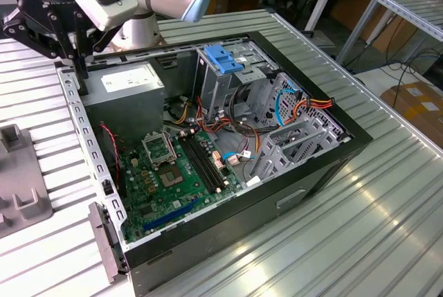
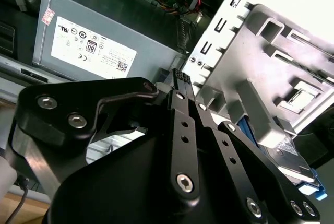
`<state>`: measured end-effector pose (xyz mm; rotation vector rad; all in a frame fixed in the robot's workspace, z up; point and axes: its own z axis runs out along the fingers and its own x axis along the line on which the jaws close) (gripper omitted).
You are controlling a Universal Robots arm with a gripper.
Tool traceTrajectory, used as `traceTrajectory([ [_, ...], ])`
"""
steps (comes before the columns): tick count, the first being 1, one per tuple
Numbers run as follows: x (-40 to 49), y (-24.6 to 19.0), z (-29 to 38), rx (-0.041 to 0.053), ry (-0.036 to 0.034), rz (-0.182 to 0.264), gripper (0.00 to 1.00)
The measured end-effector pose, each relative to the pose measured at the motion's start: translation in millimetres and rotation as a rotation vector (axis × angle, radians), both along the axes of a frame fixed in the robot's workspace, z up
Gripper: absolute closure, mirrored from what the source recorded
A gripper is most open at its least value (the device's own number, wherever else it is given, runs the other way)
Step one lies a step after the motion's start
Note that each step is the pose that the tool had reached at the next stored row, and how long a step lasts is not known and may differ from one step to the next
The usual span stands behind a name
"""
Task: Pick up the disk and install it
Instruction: 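Reach for the disk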
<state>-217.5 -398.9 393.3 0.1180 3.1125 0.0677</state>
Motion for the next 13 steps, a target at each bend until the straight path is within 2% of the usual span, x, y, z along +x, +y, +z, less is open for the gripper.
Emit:
traceTrajectory([
  [13, -10.3, 0.0, 0.0, -0.0001, 0.0000, 0.000, 0.90],
])
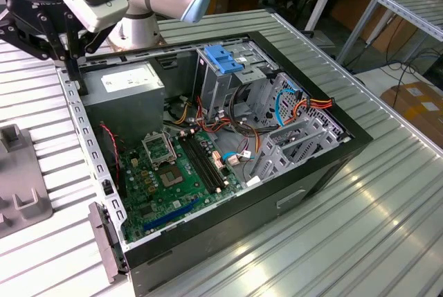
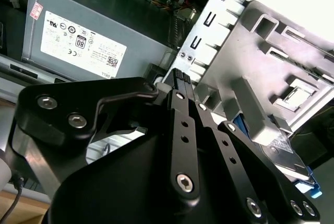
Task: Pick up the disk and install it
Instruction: 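Reach for the disk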
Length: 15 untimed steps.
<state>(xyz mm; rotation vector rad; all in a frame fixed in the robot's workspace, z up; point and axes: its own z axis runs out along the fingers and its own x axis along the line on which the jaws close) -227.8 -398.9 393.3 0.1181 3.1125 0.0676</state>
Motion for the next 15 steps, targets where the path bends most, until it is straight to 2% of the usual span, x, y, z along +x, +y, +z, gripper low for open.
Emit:
traceTrajectory([
  [15, -9.6, 0.0, 0.0, 0.0000, 0.0000, 0.000, 0.90],
])
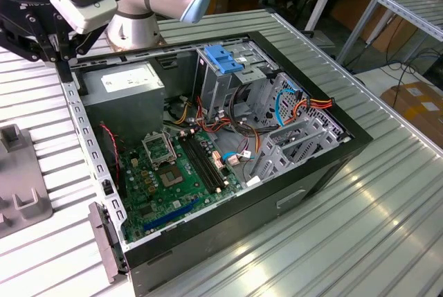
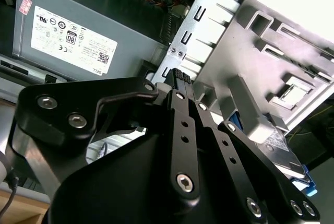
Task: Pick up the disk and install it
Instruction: 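Reach for the disk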
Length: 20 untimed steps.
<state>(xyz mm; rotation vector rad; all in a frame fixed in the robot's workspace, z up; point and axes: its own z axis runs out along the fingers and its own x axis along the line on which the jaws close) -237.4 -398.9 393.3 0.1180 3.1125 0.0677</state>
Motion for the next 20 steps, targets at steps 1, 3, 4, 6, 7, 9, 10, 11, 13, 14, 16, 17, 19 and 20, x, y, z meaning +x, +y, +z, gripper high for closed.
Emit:
traceTrajectory([
  [1, -0.6, 0.0, 0.0, 0.0000, 0.0000, 0.000, 0.90],
  [3, -1.9, 0.0, 0.0, 0.0000, 0.0000, 0.000, 0.90],
  [4, -2.4, 0.0, 0.0, 0.0000, 0.0000, 0.000, 0.90],
  [6, -3.5, 0.0, 0.0, 0.0000, 0.0000, 0.000, 0.90],
  [7, -4.1, 0.0, 0.0, 0.0000, 0.0000, 0.000, 0.90],
  [9, -5.4, 0.0, 0.0, 0.0000, 0.0000, 0.000, 0.90],
  [10, -6.4, 0.0, 0.0, 0.0000, 0.0000, 0.000, 0.90],
  [11, -7.0, 0.0, 0.0, 0.0000, 0.0000, 0.000, 0.90],
  [13, -8.2, 0.0, 0.0, 0.0000, 0.0000, 0.000, 0.90],
  [14, -9.5, 0.0, 0.0, 0.0000, 0.0000, 0.000, 0.90],
  [16, -10.7, 0.0, 0.0, 0.0000, 0.0000, 0.000, 0.90],
  [17, -11.5, 0.0, 0.0, 0.0000, 0.0000, 0.000, 0.90],
  [19, -13.0, 0.0, 0.0, 0.0000, -0.0001, 0.000, 0.90],
  [20, -13.6, 0.0, 0.0, 0.0000, 0.0000, 0.000, 0.90],
])
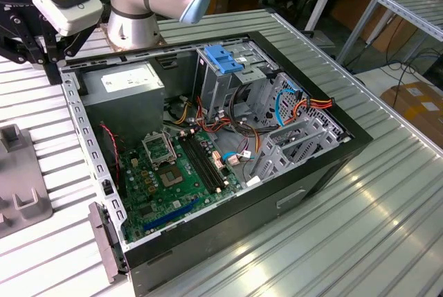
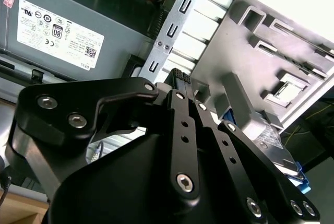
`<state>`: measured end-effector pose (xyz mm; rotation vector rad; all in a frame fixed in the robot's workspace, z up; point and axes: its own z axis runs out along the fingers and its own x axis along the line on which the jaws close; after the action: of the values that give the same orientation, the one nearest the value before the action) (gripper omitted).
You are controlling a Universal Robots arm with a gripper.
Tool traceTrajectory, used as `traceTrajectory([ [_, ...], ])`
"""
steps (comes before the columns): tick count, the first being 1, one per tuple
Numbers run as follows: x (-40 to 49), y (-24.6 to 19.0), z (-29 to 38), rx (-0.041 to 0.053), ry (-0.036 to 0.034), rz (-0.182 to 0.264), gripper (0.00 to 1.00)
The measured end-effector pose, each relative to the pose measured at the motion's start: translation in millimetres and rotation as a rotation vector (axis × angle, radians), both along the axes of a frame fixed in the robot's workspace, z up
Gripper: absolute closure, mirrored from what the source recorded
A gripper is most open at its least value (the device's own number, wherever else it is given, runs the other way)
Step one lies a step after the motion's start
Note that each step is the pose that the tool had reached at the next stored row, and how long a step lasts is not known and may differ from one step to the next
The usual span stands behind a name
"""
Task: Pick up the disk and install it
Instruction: 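Reach for the disk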
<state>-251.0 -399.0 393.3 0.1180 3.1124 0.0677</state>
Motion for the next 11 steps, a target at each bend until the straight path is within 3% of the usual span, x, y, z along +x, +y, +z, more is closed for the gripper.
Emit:
traceTrajectory([
  [11, -6.6, 0.0, 0.0, -0.0001, 0.0000, 0.000, 0.90],
])
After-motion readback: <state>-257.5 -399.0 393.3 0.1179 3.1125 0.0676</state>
